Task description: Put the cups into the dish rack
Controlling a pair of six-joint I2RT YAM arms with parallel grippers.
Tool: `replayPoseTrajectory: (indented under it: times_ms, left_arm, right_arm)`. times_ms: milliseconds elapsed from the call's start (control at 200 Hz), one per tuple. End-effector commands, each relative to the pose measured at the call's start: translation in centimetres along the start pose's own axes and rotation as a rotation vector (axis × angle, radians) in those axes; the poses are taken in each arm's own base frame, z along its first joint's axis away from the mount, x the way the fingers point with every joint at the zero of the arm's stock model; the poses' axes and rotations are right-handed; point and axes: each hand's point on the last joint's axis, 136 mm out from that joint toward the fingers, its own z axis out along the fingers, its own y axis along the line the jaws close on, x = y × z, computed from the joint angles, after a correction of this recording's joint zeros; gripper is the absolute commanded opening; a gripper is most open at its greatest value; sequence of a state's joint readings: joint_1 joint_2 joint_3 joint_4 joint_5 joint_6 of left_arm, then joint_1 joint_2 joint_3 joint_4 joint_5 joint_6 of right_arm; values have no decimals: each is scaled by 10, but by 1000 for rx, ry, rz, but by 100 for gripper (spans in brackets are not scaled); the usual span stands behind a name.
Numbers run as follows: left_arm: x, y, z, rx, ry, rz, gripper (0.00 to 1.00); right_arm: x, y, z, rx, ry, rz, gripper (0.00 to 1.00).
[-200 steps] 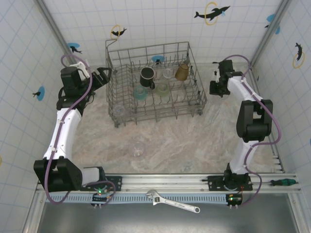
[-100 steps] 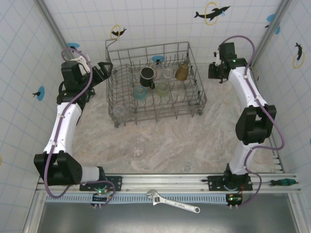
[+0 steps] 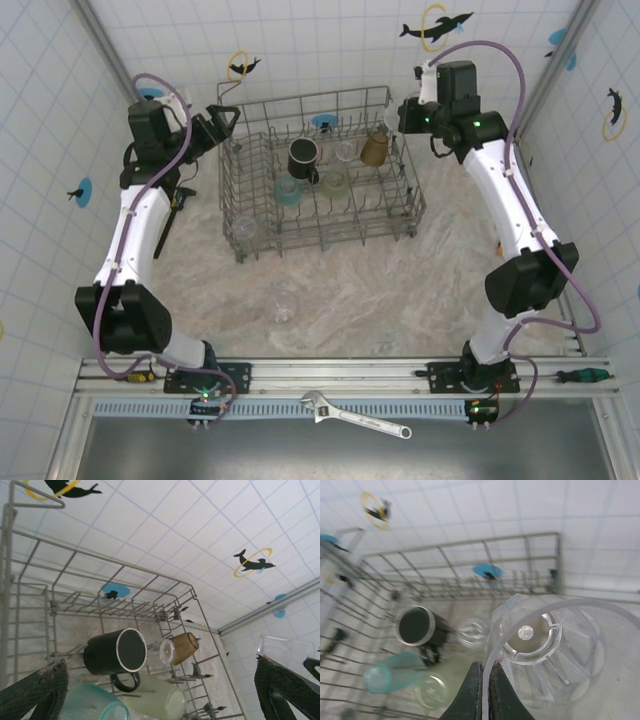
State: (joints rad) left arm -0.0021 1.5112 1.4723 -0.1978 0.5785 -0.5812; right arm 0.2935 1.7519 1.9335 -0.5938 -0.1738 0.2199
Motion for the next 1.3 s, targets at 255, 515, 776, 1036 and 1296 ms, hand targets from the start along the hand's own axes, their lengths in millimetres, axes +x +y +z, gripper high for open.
replayPoseTrajectory:
  times_ms: [255, 515, 776, 1036, 1296]
  left_arm:
    - [8, -37, 26, 222, 80, -57, 97]
    - [25, -49, 38, 305, 128, -91, 97]
    - [42, -64, 56, 369, 165, -142, 97]
    - [59, -76, 70, 414, 202, -179, 97]
    - [67, -80, 78, 432, 220, -211, 97]
  right_arm:
    - [-20, 99, -20, -720, -201, 225, 0]
    - [-17, 138, -22, -978, -235, 283, 0]
    - [-9, 164, -3, -1084, -208, 316, 0]
    - [-6, 180, -2, -1135, -209, 311, 0]
    - [-9, 186, -8, -1171, -227, 308, 0]
